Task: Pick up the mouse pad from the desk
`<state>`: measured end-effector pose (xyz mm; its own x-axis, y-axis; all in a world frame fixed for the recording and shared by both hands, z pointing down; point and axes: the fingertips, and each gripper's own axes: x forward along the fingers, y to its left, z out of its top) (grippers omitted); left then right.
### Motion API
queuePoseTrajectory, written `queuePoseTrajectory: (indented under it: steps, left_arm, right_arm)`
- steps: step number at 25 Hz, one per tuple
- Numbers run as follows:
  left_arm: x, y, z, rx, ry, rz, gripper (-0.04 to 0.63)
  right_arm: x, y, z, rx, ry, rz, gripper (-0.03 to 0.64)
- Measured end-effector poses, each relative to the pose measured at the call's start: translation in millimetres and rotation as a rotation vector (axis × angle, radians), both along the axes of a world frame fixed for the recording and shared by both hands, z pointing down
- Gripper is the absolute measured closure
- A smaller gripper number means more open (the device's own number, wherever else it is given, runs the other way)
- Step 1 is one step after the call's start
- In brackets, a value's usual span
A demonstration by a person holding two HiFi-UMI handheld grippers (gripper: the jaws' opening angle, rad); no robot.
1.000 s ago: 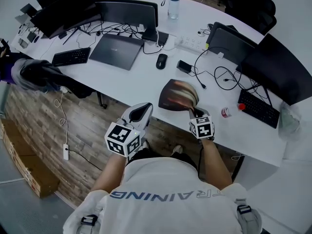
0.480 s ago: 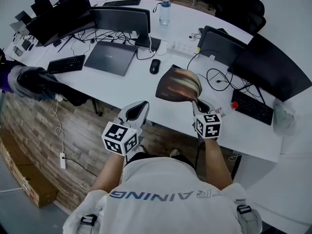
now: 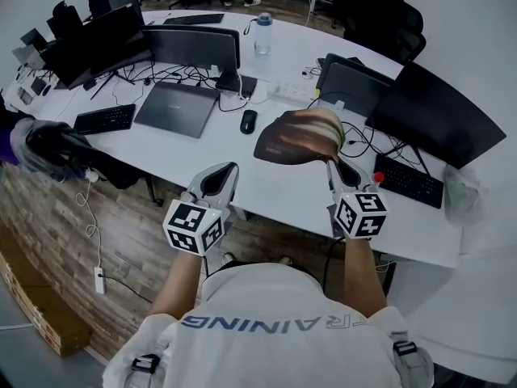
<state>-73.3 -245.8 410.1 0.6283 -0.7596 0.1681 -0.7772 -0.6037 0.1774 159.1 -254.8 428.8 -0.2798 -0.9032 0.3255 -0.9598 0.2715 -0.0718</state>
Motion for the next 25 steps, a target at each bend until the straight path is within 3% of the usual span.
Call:
queuePoseTrajectory:
  steps: [9,25]
  left_arm:
    - [3,-8,-29,0.059,0.005,-0.01,0.595]
    - [9,-2,-24,0.04,0.011,0.006,0.595]
  right_arm:
    - [8,10,-63,0.148,-0.017,0.04,0.564]
    - [12,20,-41,0.097,-0.024,0.033,0.561]
